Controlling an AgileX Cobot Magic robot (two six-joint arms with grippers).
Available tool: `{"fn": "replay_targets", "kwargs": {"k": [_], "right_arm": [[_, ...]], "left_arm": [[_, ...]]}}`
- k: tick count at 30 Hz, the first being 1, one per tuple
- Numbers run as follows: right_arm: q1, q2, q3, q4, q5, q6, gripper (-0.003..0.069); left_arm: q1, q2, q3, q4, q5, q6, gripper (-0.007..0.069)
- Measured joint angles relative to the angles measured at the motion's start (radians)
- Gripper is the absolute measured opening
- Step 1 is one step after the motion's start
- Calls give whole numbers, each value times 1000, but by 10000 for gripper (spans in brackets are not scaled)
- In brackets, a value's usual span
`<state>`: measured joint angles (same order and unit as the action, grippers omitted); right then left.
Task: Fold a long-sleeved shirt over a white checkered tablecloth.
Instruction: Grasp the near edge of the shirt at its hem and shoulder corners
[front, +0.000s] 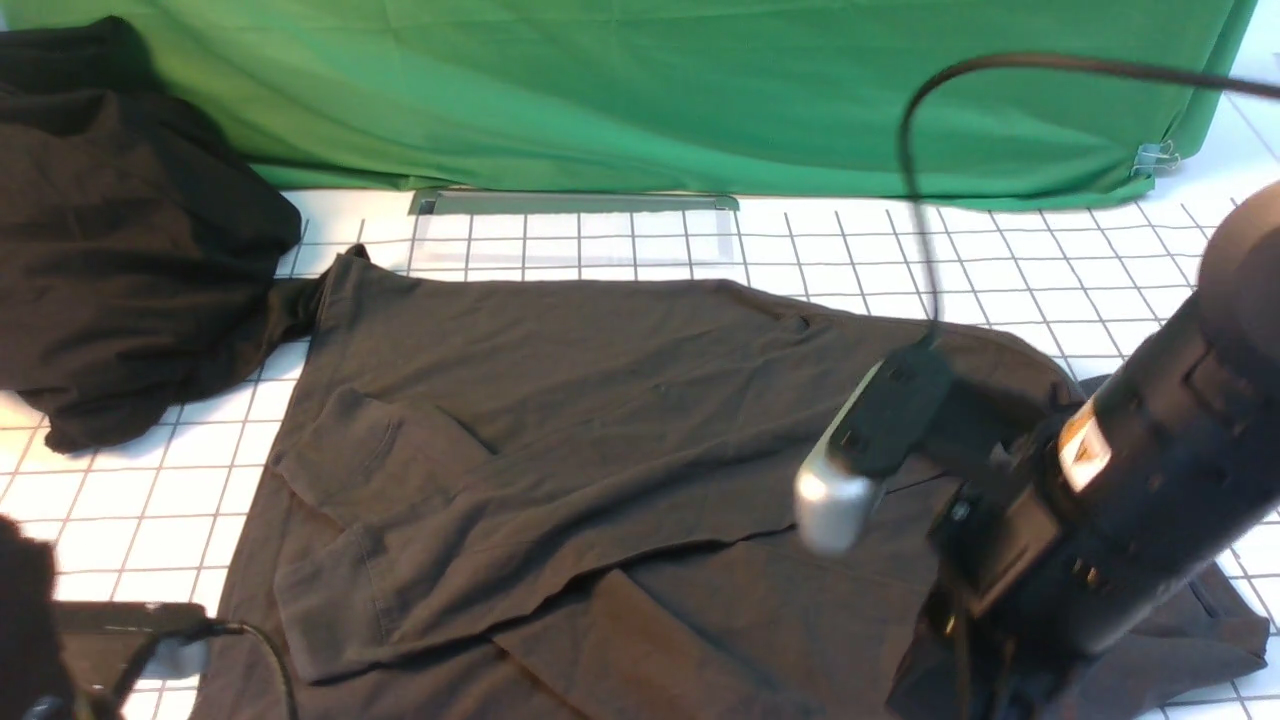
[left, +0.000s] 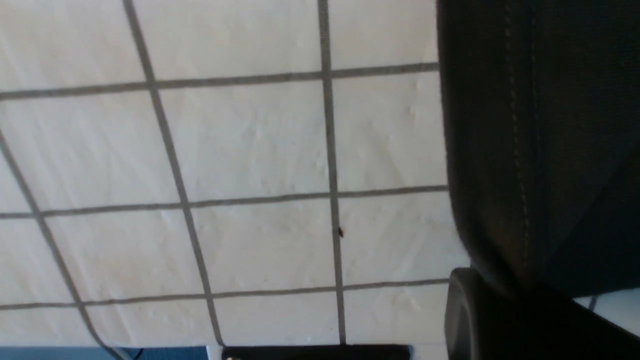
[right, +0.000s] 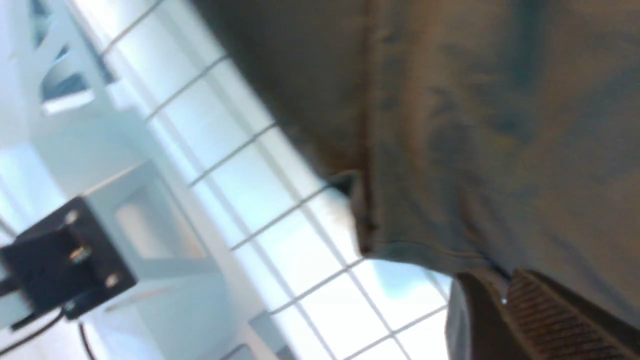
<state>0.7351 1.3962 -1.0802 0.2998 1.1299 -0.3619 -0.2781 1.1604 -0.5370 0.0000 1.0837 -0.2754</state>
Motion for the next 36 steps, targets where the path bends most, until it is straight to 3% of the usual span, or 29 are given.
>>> {"fn": "replay_targets", "kwargs": {"k": [2,6,9,15,18,19,21,22,23,24,33,36], "right_arm": [[33,0,14,-1,-12,1,148],[130,8,116,-32,-121,33,330],[153,42,194,-65,-221,63,417],[160,166,259,-86,-347,98,454],[160,234,259,-86,-381,107,434],[160,260,259,-88,-382,108,385],[160,265,255,-98,-371,112,217],[160,265,255,-98,-370,113,199],[160,260,255,-94,-338,130,84],[160,249,256,-92,-314,141,57],[160,43,256,-87,-107,183,41],[160,-22,227,-140,-68,186,38]], "left_arm": [[0,-31,-3,0,21,0,15],[0,-96,-4,24,64,-9,15],[0,-103,-4,24,74,-11,15],[0,-103,-4,24,74,-13,15],[0,-103,-4,24,74,-13,15],[0,-103,-5,24,74,-13,15],[0,-103,-10,24,94,-12,15],[0,-103,-12,24,94,-12,15],[0,-107,-24,24,107,-7,15],[0,-115,-30,21,110,-5,15],[0,-217,-70,-13,127,-1,15],[0,-212,-159,-8,131,-6,15]]}}
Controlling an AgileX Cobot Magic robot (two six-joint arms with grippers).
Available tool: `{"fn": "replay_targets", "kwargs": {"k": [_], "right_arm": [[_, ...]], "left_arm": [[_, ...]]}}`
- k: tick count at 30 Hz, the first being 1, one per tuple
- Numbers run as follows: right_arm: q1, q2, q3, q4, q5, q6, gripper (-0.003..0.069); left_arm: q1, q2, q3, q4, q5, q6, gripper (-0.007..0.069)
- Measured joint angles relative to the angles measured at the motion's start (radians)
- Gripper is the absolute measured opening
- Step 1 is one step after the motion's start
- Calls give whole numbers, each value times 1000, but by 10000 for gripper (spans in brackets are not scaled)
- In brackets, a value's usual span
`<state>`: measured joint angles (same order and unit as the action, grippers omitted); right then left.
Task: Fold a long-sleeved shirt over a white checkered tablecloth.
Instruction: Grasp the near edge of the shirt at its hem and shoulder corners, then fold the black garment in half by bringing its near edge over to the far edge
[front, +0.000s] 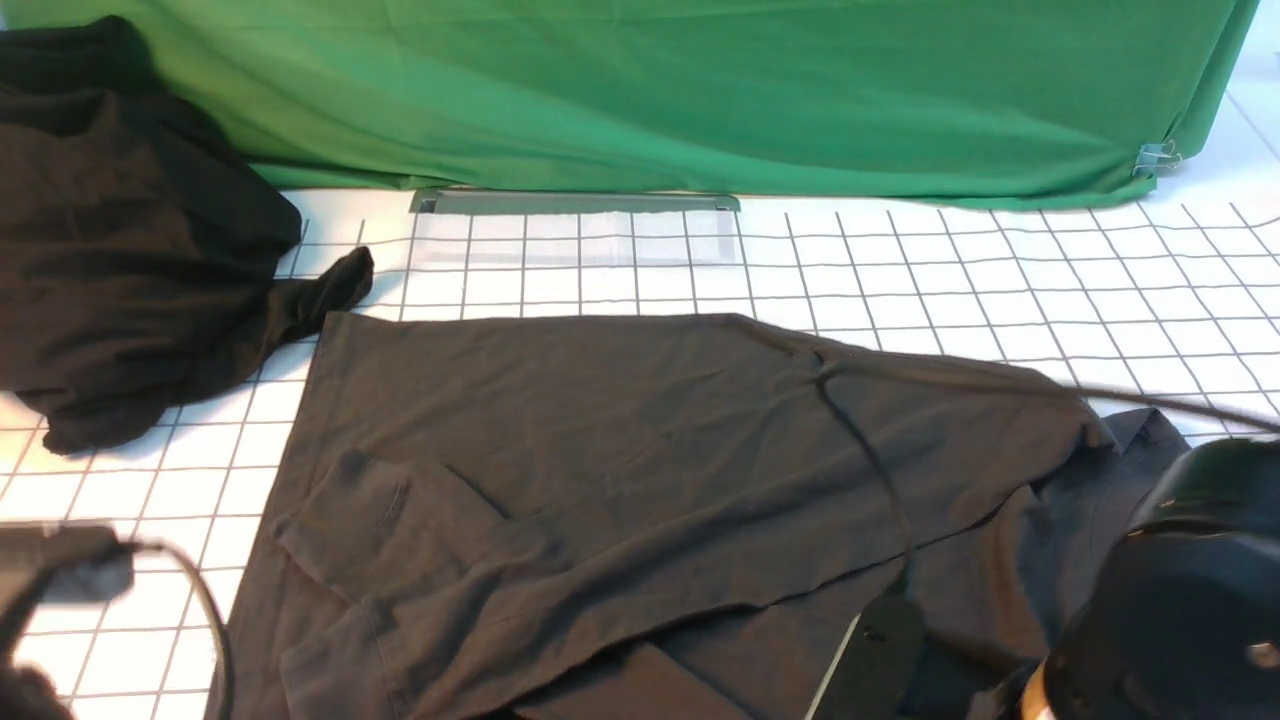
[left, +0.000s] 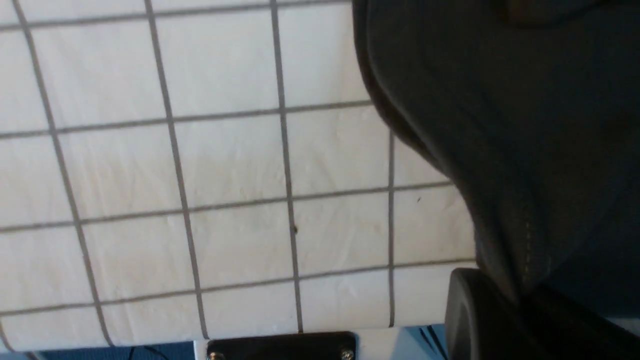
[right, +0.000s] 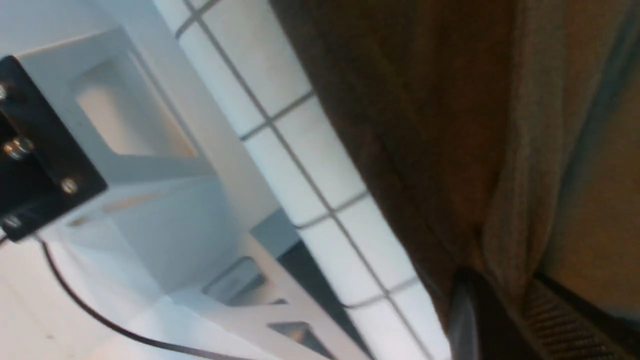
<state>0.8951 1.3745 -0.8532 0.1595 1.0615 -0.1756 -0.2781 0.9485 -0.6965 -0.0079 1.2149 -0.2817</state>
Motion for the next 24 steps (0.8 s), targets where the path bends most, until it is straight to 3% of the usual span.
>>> {"fn": "replay_targets", "kwargs": {"k": [5,8,15,24], "right_arm": [[-51,-1,-93,-61,30,1,38],[-156,25,-205,-78,32,-41,38],[-324,177,-457,-79,22,-142,38],[-424,448,-764,-82,-20,-159,36]], "left_arm": [[6,85,-163,60,0,-7,15],[60,226,-295,82,-32,-1,15],[186,486,-537,8,-94,78,15],[252,819,-845,-31,-102,107,15]]}}
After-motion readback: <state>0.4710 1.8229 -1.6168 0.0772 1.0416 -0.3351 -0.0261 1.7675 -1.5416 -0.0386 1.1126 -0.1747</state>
